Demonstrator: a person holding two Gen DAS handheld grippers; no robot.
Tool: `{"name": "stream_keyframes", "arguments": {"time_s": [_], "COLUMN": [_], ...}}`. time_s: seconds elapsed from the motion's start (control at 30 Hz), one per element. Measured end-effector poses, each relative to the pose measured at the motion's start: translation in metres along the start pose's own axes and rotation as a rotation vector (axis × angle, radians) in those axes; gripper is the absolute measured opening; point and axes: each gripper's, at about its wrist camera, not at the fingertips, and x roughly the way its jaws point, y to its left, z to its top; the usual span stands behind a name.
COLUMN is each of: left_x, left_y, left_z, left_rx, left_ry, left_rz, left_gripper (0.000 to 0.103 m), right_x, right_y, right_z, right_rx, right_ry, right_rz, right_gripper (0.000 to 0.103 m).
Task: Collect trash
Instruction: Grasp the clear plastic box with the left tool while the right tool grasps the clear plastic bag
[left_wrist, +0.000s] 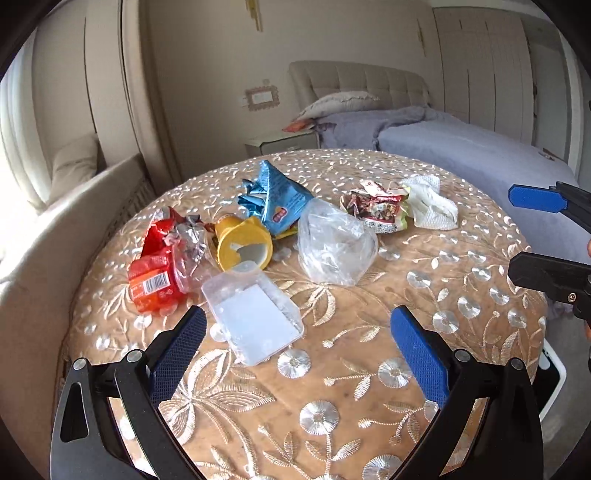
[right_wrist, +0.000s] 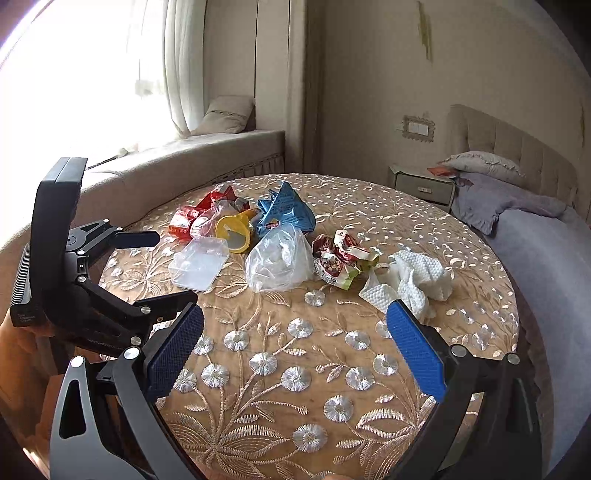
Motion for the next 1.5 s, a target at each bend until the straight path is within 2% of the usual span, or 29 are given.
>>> {"name": "stream_keyframes", "arguments": {"time_s": [0.1,0.2,0.33,0.47,0.57,0.67,0.73,0.8,0.83,0.87,0.9,0.97,1.03,1.27,1.5], "left_x": [0.011,0.023,0.042,0.061,0.072,0.082,0.093,0.098,0.098,0.097,0.097,0.096,0.095,0.064,0.010], "left_y": [0.024,0.036,0.033,0.034,0.042,0.048,0.050,0.051,0.052,0.052,0.052,0.054,0.055,0.066,0.040], "left_z": [0.000,0.000,0.003,0.007,0.012,0.019,0.020,0.019,0.019,0.019,0.019,0.018,0.017,0.004,-0.009], "left_rx": [-0.065,-0.103,-0.084,-0.069,-0.106,-0.094,-0.072,-0.078,-0.077,-0.065,-0.057,-0.056,-0.058,-0.120,-0.060], "left_ry": [0.036,0.072,0.118,0.161,0.211,0.225,0.266,0.293,0.285,0.281,0.278,0.274,0.267,0.198,0.115], "left_rz": [0.015,-0.018,-0.036,-0.020,-0.073,-0.053,-0.040,-0.083,-0.087,-0.086,-0.094,-0.098,-0.095,-0.082,-0.120], "left_gripper": [0.098,0.098,0.098,0.098,0.098,0.098,0.098,0.096,0.091,0.085,0.084,0.083,0.083,0.083,0.083], "right_x": [0.025,0.054,0.090,0.116,0.133,0.153,0.167,0.178,0.183,0.182,0.181,0.177,0.168,0.110,0.033], "right_y": [0.006,0.010,0.012,0.012,0.014,0.013,0.012,0.011,0.010,0.011,0.012,0.014,0.016,0.027,0.035], "right_z": [0.006,0.012,0.022,0.031,0.040,0.045,0.045,0.041,0.039,0.040,0.040,0.038,0.034,0.020,0.000], "right_rx": [0.016,0.038,0.065,0.086,0.083,0.086,0.102,0.116,0.128,0.125,0.123,0.117,0.114,0.057,0.033], "right_ry": [0.039,0.099,0.160,0.212,0.227,0.267,0.307,0.361,0.389,0.380,0.375,0.374,0.370,0.310,0.181], "right_rz": [0.002,-0.013,-0.009,0.005,-0.033,-0.086,-0.107,-0.097,-0.087,-0.093,-0.093,-0.096,-0.094,-0.149,-0.116], "right_gripper": [0.099,0.099,0.099,0.099,0.099,0.099,0.099,0.089,0.076,0.069,0.060,0.052,0.048,0.047,0.047]}}
